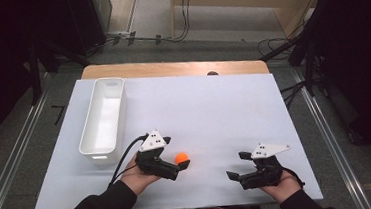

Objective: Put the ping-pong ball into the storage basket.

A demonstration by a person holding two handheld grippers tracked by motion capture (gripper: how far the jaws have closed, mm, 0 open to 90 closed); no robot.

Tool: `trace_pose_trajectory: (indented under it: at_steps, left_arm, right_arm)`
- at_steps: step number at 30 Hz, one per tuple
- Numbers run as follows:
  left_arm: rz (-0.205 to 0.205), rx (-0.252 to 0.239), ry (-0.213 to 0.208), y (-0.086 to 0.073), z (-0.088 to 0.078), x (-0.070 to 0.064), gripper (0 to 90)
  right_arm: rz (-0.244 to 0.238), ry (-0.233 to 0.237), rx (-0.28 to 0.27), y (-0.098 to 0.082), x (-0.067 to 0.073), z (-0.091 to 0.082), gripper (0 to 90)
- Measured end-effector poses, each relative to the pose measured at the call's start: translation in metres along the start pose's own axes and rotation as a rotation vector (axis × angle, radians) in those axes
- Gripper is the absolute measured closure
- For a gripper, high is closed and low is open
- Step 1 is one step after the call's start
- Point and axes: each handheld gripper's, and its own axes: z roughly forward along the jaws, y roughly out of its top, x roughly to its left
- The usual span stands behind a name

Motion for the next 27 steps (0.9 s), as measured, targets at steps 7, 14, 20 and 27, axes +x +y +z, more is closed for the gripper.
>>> trace_pose_trajectory:
  at_steps: [7,14,20,27]
  left_arm:
    - [0.016,0.014,0.005,-0.001,0.007,-0.002,0.1]
    - [0.000,0.016,0.006,-0.002,0.017,0.003,0.2]
    - [0.009,0.029,0.002,-0.005,0.021,0.002,0.2]
    - [0.029,0.079,-0.014,-0.010,0.026,0.001,0.2]
  right_arm:
    - [-0.005,0.004,0.004,0.000,0.000,-0.001,14.5]
    - [-0.009,0.003,0.006,0.000,0.000,0.000,14.5]
    - [-0.008,0.006,0.013,0.000,0.000,0.000,14.5]
    - [-0.012,0.011,0.015,-0.001,0.001,0.000,14.5]
